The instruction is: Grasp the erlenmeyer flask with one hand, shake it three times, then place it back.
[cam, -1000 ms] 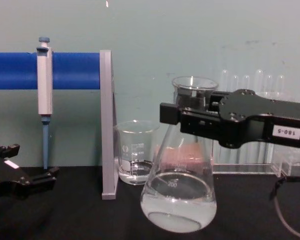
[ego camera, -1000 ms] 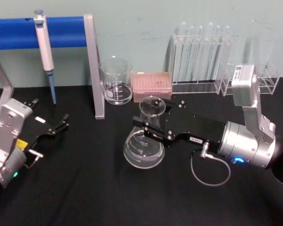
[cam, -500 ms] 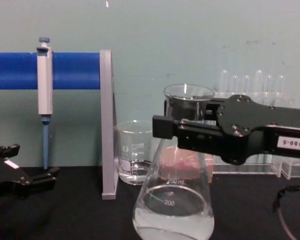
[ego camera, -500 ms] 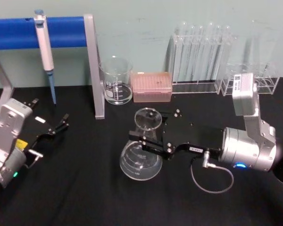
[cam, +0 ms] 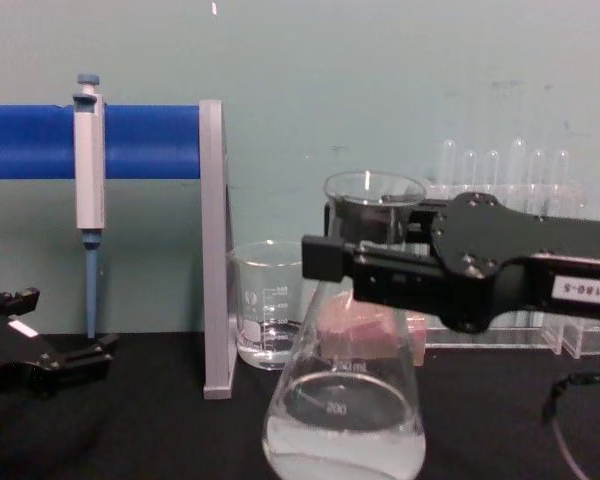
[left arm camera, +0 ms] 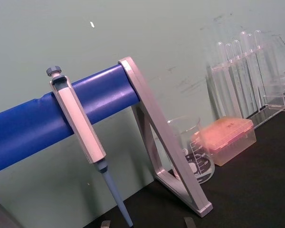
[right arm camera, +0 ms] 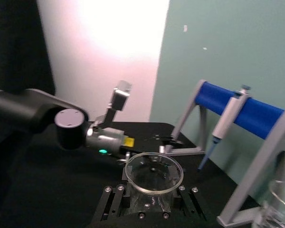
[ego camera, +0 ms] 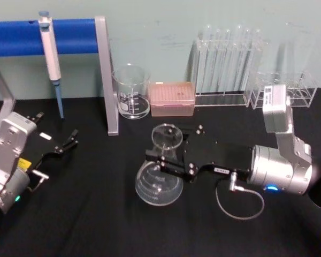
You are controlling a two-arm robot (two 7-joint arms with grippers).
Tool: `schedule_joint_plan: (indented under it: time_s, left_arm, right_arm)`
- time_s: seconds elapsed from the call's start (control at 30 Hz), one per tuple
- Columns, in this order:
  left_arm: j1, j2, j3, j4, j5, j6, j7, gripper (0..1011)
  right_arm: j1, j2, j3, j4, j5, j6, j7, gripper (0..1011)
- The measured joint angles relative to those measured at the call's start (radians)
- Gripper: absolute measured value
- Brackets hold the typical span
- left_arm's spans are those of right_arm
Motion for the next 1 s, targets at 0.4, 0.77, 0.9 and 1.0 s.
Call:
schedule_joint_plan:
  time_s: [0.4,0.77,0.9,1.0]
  left_arm:
    - [0.000,0.000,0.000,0.000,0.000,0.000,0.000,1001]
    - [0.000,0.000,0.000,0.000,0.000,0.000,0.000,1001]
    - [0.000,0.000,0.000,0.000,0.000,0.000,0.000,1001]
    - [0.000,0.000,0.000,0.000,0.000,0.000,0.000,1001]
  right_arm:
    - [-0.024,-0.051,0.057,0.008,-0.023,0.040,-0.175,451]
    - [-0.057,-0.127,0.135,0.015,-0.089,0.089,-0.409,451]
    - [-0.063,-0.159,0.161,0.020,-0.124,0.107,-0.490,451]
    - [-0.066,-0.174,0.172,0.024,-0.140,0.118,-0.526,451]
